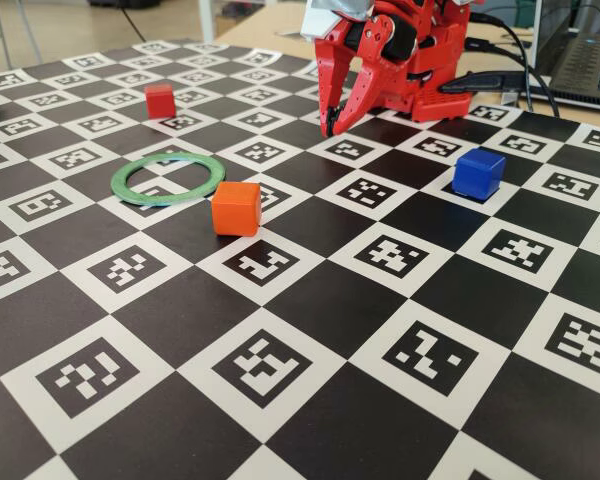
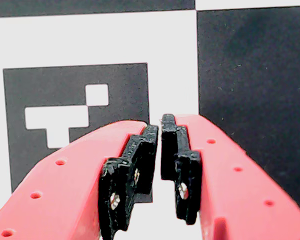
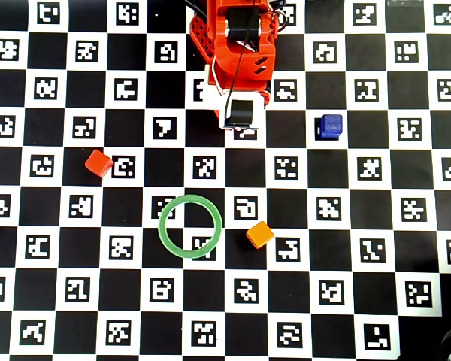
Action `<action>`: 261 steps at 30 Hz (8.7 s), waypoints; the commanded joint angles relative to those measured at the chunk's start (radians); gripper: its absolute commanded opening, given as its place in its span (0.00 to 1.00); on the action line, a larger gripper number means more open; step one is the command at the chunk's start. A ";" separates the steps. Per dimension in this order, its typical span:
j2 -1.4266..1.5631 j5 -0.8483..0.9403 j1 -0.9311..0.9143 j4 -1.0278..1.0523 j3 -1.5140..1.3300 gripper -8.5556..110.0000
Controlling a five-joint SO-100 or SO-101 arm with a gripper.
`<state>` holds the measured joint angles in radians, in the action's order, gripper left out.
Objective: Grab the red cube then put it in the green circle then put the blue cube on top and finally the orange cube on top
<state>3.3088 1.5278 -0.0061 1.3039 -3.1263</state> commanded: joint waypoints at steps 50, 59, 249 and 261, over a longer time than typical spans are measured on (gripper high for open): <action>0.051 0.005 0.006 0.069 -0.043 0.03; 0.051 0.005 0.006 0.069 -0.043 0.03; -1.987 -1.267 -0.836 -0.256 1.471 0.15; -1.962 -1.261 -0.838 -0.176 1.536 0.13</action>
<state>1.2579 0.2669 -0.8514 1.0723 -1.6659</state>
